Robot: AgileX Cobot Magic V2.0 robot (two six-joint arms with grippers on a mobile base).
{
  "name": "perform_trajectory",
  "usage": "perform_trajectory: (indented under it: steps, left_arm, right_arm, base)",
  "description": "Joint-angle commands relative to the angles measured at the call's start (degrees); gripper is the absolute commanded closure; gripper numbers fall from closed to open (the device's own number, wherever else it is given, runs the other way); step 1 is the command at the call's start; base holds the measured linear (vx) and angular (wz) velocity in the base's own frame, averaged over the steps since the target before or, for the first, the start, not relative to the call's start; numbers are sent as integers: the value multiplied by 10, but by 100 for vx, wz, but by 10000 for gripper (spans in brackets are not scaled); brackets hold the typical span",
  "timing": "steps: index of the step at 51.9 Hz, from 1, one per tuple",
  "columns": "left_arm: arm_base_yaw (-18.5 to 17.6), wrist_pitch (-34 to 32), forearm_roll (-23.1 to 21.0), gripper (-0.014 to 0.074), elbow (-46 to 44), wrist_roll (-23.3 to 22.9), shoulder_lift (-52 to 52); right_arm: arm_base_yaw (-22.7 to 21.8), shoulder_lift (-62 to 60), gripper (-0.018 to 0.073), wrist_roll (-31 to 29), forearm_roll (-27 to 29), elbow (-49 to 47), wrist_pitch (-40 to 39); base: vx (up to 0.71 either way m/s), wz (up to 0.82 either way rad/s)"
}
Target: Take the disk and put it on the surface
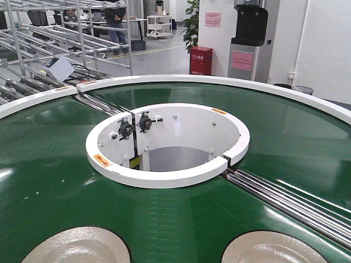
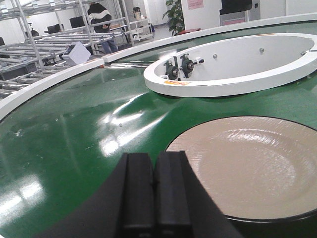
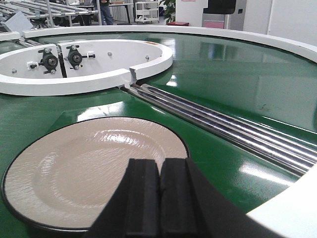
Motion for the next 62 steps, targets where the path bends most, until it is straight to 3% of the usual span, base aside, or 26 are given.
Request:
perform_trajectory:
  steps: [1, 37, 43, 49, 54, 62]
  left_arm:
    - [-4, -47, 2, 599, 7, -5, -9]
    - [-4, -49, 2, 599, 7, -5, -9]
    - [-4, -102, 2, 599, 5, -5, -9]
    - [-4, -195, -15, 599, -5, -32, -9]
    - [-4, -240, -31, 599, -55, -76, -9]
    - [-4, -180, -22, 599, -221, -38, 46]
  right_arm:
    - [-2, -7, 568, 0, -6, 11, -45]
    - [-2, -7, 568, 0, -4, 11, -52]
    - [-2, -7, 568, 0, -4, 11, -89]
    - [-2, -7, 568, 4, -1, 8, -219]
    - [-2, -7, 568, 8, 14, -33, -261]
    - [-2, 41, 568, -30, 18, -190, -205]
  base:
    - [0, 0]
    - [0, 0]
    - [0, 0]
    - [0, 0]
    - [0, 0]
    - [0, 0]
